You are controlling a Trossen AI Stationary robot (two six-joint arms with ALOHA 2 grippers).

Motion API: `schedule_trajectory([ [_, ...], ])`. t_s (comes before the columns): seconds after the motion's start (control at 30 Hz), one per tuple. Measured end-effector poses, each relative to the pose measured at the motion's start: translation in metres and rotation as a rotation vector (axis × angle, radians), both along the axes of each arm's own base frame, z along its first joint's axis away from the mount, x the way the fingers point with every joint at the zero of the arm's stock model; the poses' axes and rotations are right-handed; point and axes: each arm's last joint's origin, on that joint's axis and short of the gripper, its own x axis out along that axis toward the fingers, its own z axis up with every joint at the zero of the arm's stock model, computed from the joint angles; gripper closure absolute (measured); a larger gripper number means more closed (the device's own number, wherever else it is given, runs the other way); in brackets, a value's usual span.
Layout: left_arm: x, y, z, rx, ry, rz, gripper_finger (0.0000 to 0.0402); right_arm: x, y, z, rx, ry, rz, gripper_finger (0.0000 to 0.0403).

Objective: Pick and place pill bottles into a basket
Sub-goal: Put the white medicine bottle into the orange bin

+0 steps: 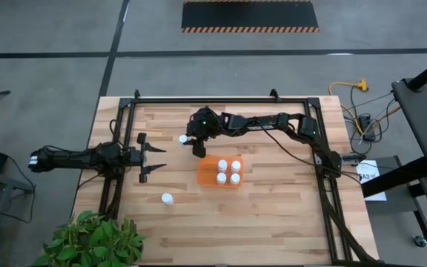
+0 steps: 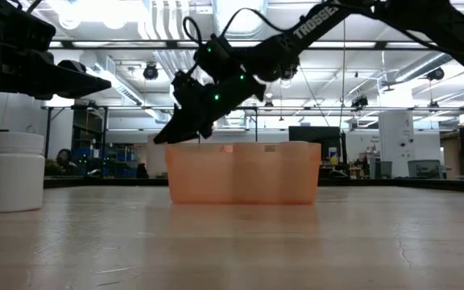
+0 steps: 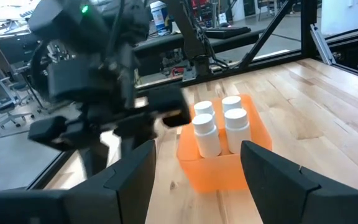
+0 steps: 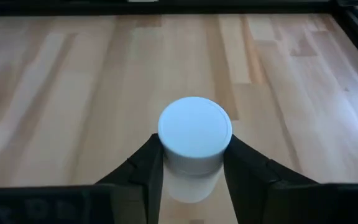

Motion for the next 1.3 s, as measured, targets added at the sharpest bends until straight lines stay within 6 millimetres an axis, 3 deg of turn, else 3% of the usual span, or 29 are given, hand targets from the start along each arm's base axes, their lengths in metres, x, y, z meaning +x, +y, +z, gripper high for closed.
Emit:
schedule_trajectory([
  [0.5, 0.000, 0.000, 0.000, 0.000, 0.001, 0.000, 0.0184, -0.003, 0.068, 0.038, -0.016, -0.041, 0.139, 0.0281],
  [0.93, 0.000, 0.000, 0.000, 0.000, 0.001, 0.000, 0.0184, -0.017, 0.127, 0.044, -0.013, -0.033, 0.215, 0.0281],
  [1.3, 0.000, 0.000, 0.000, 0.000, -0.001, 0.000, 0.0184, -0.049, 0.143, 0.039, -0.041, -0.003, 0.129, 0.0281],
])
